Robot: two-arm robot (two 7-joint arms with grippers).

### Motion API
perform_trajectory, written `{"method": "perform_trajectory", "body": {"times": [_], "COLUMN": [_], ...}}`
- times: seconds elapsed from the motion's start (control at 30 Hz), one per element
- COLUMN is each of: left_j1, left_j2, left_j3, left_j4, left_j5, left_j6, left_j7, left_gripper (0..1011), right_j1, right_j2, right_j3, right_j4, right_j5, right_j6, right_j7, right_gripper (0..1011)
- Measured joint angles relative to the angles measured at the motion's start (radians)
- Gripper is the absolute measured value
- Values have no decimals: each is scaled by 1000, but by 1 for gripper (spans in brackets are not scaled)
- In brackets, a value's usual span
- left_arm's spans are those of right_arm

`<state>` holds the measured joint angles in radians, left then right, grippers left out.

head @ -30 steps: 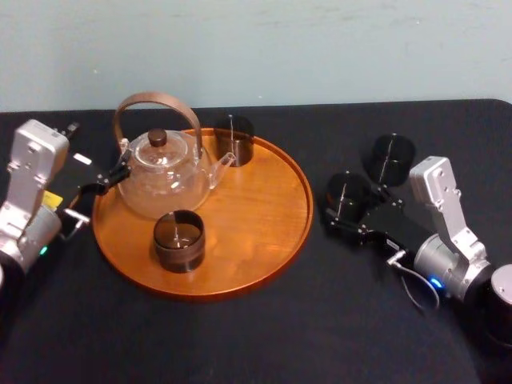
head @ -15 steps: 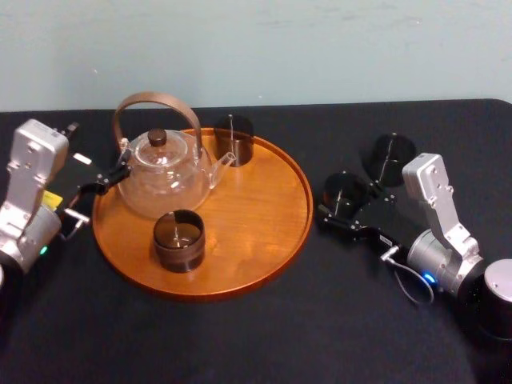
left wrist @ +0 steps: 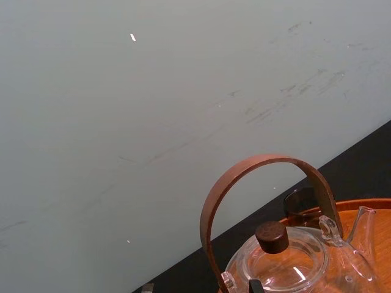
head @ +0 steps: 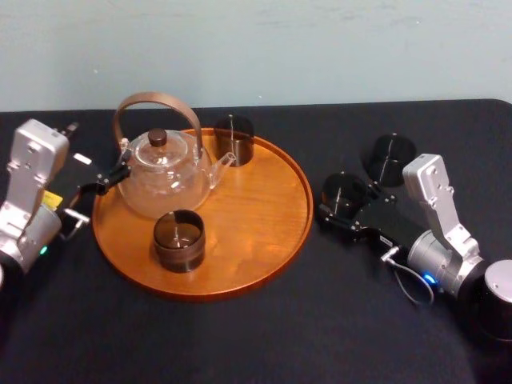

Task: Pick up the glass from the table and place it on the tray.

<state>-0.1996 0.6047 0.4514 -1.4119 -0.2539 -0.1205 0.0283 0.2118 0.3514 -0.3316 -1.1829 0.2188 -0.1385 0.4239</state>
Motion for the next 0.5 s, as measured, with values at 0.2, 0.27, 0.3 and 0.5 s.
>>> {"method": "perform_trajectory", "body": {"times": [0.2, 0.27, 0.3, 0.5], "left_j1": [0, 0, 0, 0], "left_j2": [0, 0, 0, 0], "left_j3": [0, 0, 0, 0], "left_j4": [0, 0, 0, 0], "left_j5": [0, 0, 0, 0], "left_j6": [0, 0, 0, 0], "left_j7": [0, 0, 0, 0], "left_gripper": [1010, 1010, 1010, 1009], "right_j1": [-1, -1, -1, -1], "right_j2": [1, 1, 1, 1], "right_j3": [0, 0, 0, 0], "right_j4": [-1, -1, -1, -2], "right_j5": [1, 1, 1, 2], "right_j6": [0, 1, 1, 1], "right_j7": [-1, -1, -1, -1], "right_gripper": [909, 909, 909, 908]}}
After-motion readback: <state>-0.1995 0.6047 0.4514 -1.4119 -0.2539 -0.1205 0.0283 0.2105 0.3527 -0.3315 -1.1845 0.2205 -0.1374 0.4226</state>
